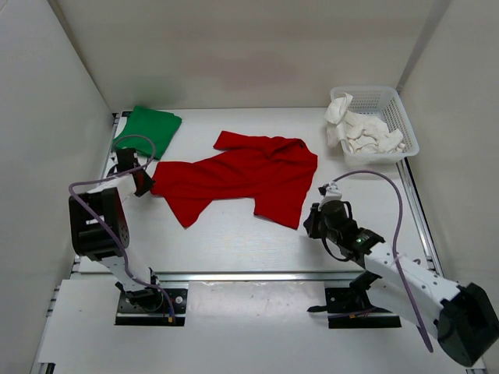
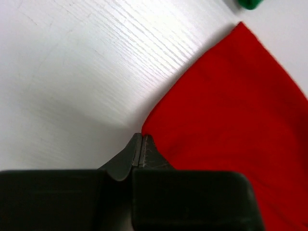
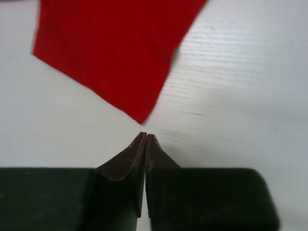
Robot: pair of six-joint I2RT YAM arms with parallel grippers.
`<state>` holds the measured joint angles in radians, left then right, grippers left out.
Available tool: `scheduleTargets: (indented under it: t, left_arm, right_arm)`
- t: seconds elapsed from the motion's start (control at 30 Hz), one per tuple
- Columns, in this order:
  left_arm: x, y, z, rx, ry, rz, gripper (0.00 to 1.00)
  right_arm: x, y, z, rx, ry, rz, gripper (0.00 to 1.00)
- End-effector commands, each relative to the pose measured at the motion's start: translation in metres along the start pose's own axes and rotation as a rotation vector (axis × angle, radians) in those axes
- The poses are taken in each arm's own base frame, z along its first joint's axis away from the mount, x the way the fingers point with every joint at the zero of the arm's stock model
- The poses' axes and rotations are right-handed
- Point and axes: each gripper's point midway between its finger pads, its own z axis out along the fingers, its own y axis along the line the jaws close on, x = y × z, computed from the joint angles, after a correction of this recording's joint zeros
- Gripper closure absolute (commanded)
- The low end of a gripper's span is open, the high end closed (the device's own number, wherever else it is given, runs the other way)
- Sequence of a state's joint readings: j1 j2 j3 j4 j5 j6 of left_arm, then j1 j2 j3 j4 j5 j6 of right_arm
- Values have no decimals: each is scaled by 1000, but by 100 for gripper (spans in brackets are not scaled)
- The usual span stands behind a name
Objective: Fold and stack the t-shirts
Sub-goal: Flatten out the tshirt
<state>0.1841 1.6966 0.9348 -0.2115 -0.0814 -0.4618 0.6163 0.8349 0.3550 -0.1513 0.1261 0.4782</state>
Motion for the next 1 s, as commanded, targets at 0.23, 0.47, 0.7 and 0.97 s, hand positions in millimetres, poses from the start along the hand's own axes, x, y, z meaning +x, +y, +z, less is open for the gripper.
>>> scheduleTargets:
  t: [0.23, 0.47, 0.7, 0.97]
  left_arm:
    - [-2, -43, -54, 171, -135, -78, 100]
    - [14, -46, -56, 198, -117, -76, 100]
    - [12, -55, -63, 232, -122, -61, 100]
    - [4, -59, -70, 256, -145, -62, 100]
  right_arm:
    - [13, -21, 25, 46, 77, 218, 50]
    - [24, -10, 34, 57, 112, 256, 57]
    - [33, -8, 44, 76, 133, 274, 60]
    - [47, -24, 45, 179, 174, 187, 71]
